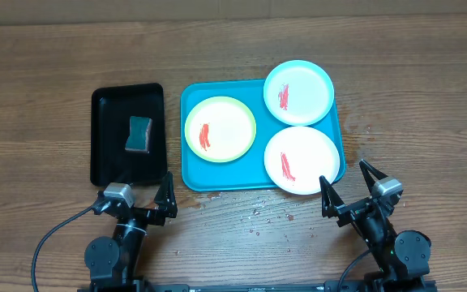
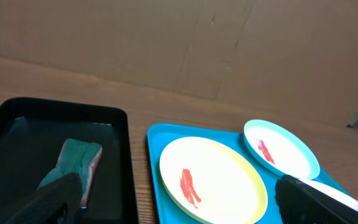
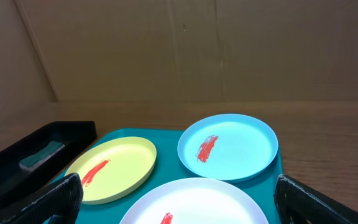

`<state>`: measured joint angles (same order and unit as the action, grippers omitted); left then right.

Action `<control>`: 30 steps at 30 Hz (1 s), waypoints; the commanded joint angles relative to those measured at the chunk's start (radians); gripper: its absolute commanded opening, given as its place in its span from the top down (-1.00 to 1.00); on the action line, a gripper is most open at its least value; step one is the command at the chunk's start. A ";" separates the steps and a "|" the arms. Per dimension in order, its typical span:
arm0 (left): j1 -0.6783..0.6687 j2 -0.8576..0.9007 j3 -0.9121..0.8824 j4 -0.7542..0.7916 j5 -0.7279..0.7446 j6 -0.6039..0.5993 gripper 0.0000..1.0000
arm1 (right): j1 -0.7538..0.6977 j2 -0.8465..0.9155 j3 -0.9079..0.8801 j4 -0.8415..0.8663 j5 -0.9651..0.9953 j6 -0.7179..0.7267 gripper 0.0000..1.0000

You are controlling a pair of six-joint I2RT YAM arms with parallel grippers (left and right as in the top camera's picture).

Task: Clean dirty plates on tray and stack at the side

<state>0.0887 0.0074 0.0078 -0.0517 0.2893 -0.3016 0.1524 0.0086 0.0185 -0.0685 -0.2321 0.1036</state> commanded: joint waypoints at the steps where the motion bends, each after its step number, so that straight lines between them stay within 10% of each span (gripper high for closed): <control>1: 0.003 -0.003 -0.003 0.004 0.018 -0.017 -1.00 | 0.005 -0.005 -0.010 0.006 -0.004 -0.007 -1.00; 10: 0.003 0.000 0.030 0.063 0.104 -0.078 -1.00 | 0.005 -0.005 -0.010 0.006 -0.004 -0.007 -1.00; 16: 0.003 0.116 0.208 -0.079 0.103 0.084 -1.00 | 0.005 -0.005 -0.010 0.006 -0.004 -0.007 -1.00; 30: 0.002 0.927 0.987 -0.660 -0.143 0.212 -1.00 | 0.005 -0.005 -0.010 0.006 -0.004 -0.007 -1.00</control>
<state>0.0887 0.8093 0.8387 -0.6262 0.2813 -0.1486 0.1520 0.0086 0.0185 -0.0681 -0.2325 0.1032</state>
